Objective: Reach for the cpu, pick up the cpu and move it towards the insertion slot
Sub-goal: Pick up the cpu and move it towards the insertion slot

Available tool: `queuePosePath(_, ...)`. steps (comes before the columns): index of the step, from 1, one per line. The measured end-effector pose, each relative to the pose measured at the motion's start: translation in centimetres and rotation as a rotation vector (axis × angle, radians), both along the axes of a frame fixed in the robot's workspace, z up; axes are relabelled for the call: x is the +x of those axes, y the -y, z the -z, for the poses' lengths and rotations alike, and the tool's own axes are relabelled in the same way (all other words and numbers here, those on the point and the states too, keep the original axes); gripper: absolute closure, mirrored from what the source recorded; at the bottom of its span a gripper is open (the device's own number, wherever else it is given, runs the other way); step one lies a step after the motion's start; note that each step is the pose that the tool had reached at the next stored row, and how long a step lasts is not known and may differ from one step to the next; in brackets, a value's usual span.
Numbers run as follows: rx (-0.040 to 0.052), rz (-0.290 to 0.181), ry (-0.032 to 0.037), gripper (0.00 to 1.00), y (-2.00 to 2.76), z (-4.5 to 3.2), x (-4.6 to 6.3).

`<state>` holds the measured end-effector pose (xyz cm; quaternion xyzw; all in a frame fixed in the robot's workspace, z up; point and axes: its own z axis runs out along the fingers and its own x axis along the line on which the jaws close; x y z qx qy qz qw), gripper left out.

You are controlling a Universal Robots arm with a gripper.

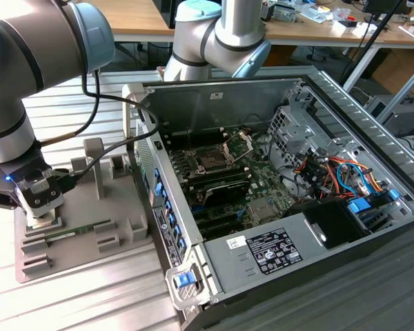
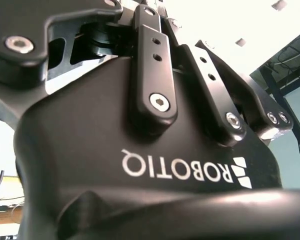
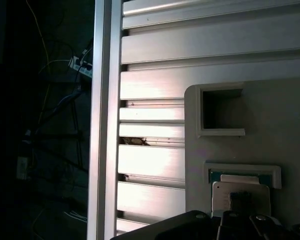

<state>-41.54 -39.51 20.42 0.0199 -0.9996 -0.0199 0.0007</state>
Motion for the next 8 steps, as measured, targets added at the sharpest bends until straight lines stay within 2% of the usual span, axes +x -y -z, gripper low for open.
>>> queuePosePath(6, 0.0001, 0.0, 0.0001, 0.89, -0.01, 0.02, 0.0)
queuePosePath(8, 0.0001, 0.0, 0.0002, 0.76, -0.01, 0.02, 0.0)
